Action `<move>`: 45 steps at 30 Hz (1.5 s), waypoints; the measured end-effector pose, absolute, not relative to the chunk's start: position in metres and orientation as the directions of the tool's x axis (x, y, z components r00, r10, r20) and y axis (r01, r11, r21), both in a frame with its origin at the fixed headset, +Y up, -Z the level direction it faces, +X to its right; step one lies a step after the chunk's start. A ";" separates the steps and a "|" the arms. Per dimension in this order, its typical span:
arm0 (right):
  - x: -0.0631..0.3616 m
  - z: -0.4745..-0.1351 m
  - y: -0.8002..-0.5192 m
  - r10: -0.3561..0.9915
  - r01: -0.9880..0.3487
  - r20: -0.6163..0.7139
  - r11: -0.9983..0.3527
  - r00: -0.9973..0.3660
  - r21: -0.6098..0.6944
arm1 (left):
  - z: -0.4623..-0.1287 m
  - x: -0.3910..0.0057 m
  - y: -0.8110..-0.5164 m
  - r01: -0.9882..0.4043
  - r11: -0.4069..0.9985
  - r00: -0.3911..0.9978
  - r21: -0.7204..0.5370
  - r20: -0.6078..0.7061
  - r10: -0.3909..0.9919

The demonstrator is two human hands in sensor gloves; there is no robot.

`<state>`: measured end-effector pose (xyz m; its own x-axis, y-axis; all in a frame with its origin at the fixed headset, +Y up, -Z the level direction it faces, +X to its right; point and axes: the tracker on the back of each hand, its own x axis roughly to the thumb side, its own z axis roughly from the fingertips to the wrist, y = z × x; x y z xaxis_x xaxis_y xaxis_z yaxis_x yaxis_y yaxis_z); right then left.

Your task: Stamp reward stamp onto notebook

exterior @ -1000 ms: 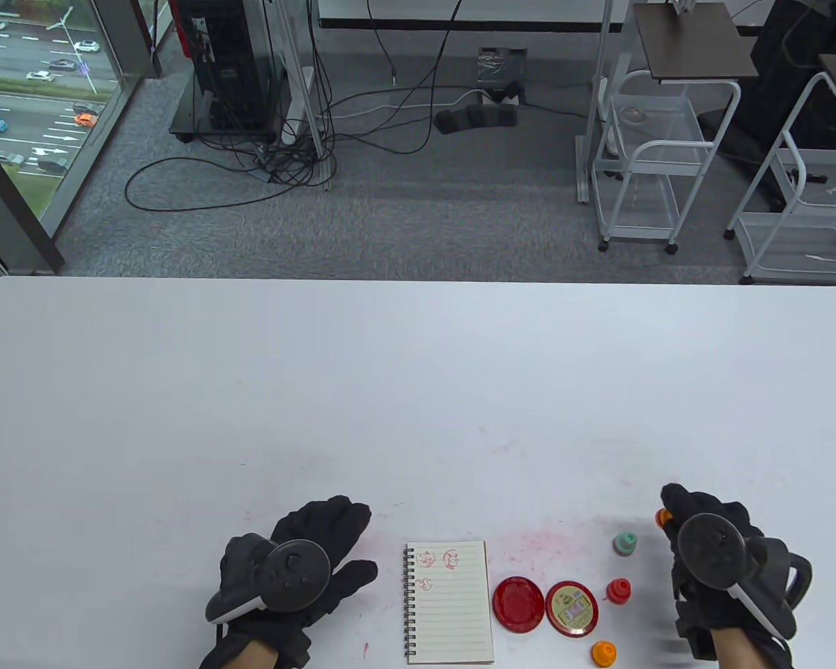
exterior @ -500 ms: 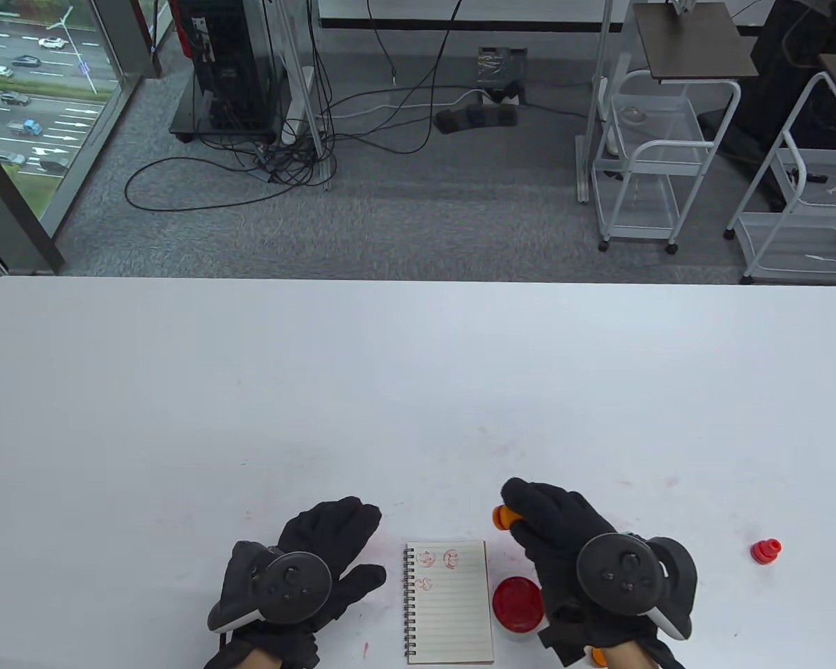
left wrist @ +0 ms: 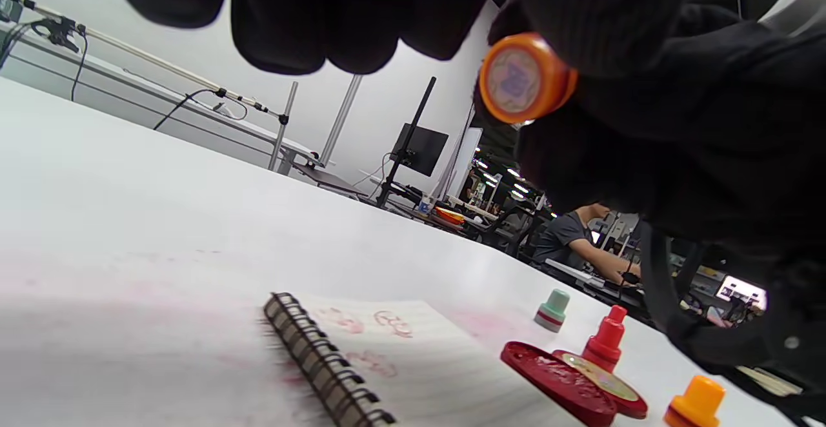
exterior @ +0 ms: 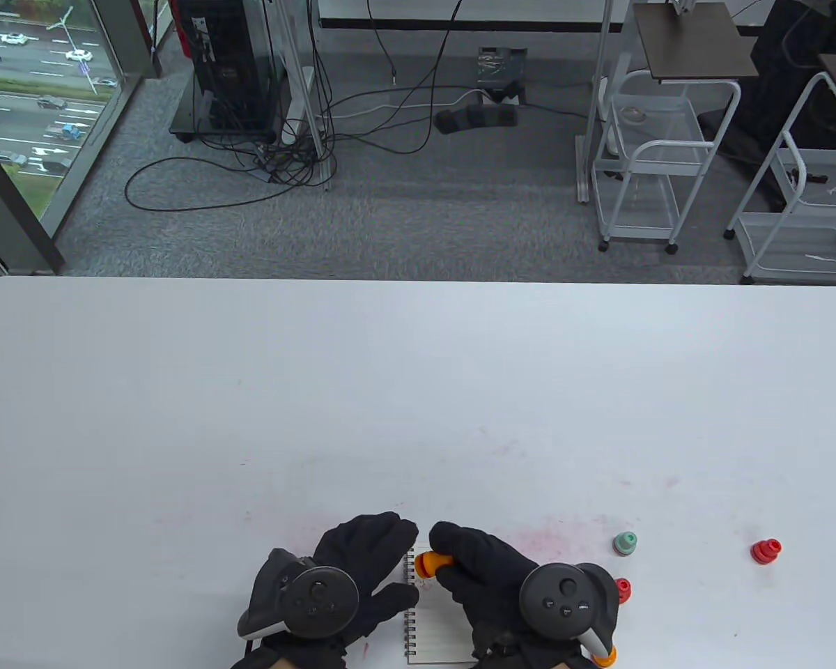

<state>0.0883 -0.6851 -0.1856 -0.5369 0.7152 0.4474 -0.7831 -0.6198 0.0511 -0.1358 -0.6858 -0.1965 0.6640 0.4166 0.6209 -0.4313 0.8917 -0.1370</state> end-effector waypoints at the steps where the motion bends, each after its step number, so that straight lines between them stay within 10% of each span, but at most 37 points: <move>1: 0.087 -0.185 -0.685 0.708 -0.778 0.455 -0.627 -0.540 0.053 | -0.196 -0.135 -0.686 -0.438 0.888 0.659 -0.139 0.622 0.423; 45: 0.094 -0.183 -0.684 0.687 -0.790 0.486 -0.613 -0.540 -0.012 | -0.214 -0.146 -0.708 -0.310 0.902 0.741 -0.299 0.518 0.427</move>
<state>0.0944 -0.6843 -0.1825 -0.5404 0.6868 0.4861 -0.7898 -0.6132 -0.0115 -0.1458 -0.7078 -0.2136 0.7411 0.4266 0.5184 -0.3102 0.9024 -0.2992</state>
